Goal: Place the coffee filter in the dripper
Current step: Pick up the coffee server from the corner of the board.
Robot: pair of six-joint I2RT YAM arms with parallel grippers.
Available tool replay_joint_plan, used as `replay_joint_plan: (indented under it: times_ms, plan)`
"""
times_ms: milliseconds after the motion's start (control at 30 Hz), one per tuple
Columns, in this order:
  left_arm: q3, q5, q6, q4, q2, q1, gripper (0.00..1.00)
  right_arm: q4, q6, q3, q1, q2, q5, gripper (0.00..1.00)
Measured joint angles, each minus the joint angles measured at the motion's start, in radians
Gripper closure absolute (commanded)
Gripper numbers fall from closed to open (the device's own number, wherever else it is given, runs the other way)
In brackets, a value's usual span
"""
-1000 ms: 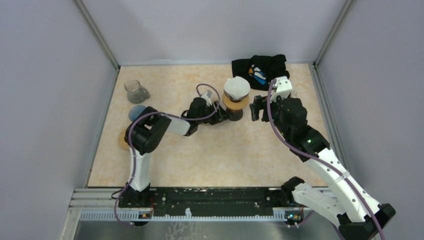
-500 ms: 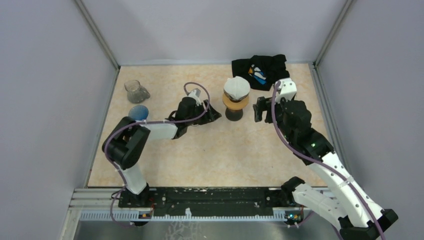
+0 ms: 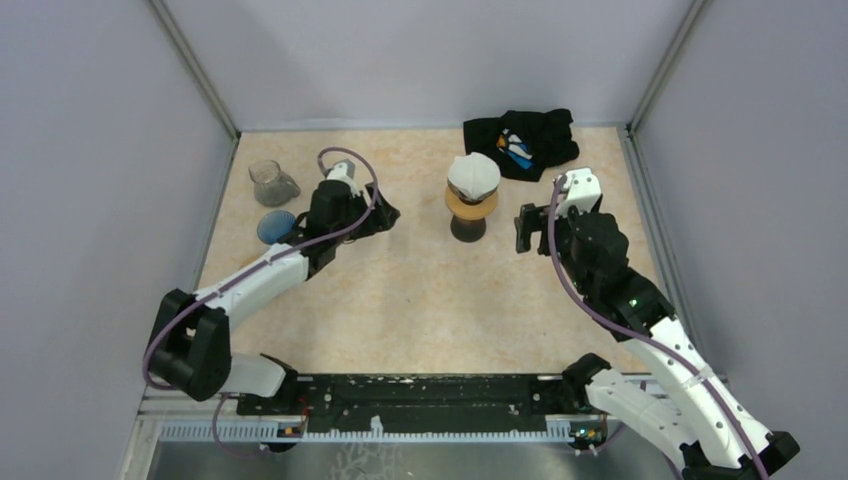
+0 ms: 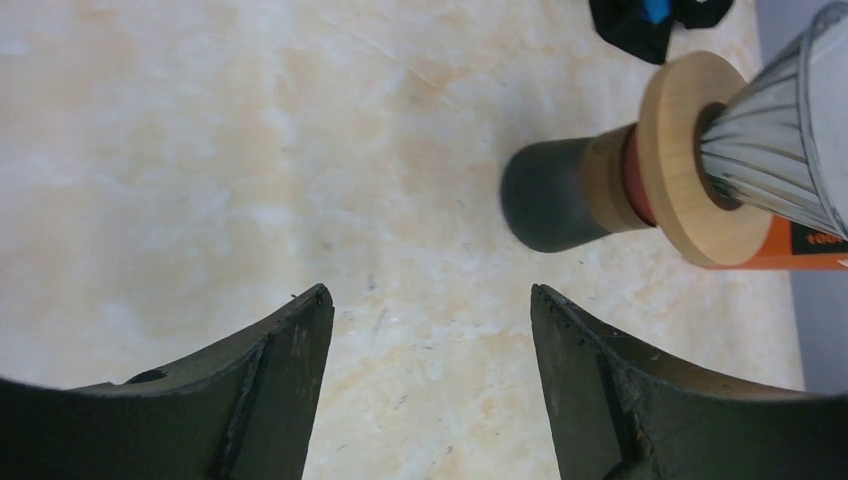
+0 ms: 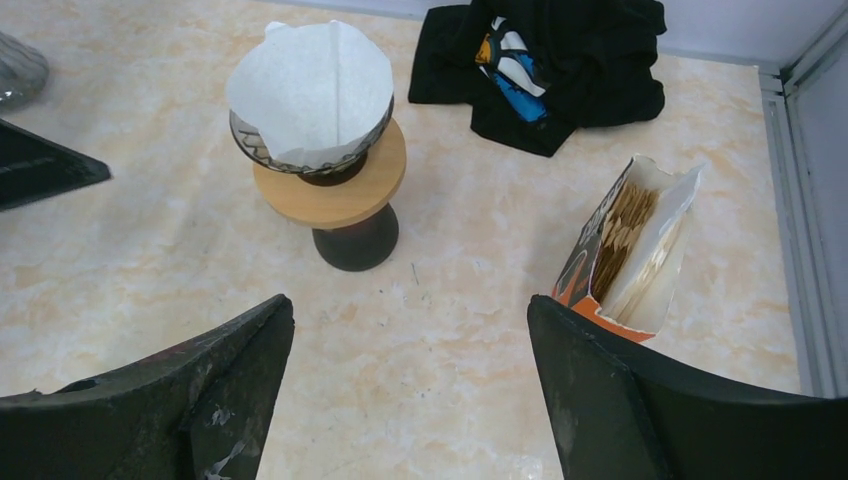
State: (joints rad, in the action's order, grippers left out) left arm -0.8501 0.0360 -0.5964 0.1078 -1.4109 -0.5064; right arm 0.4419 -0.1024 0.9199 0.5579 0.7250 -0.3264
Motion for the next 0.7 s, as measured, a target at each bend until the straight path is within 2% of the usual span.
replay_joint_plan:
  times_ms: [333, 567, 700]
  plan:
    - [-0.034, 0.069, 0.105, -0.269, 0.19, 0.212, 0.14, -0.008, 0.006, -0.092, 0.0, -0.065, -0.025, 0.06]
    - [-0.117, 0.059, 0.174, -0.37, 0.19, 0.418, 0.07, -0.027, 0.003, -0.137, 0.0, -0.082, -0.035, 0.06]
    - [-0.186, 0.055, 0.191, -0.388, 0.134, 0.487, 0.07, -0.047, -0.003, -0.159, 0.0, -0.101, -0.05, 0.06]
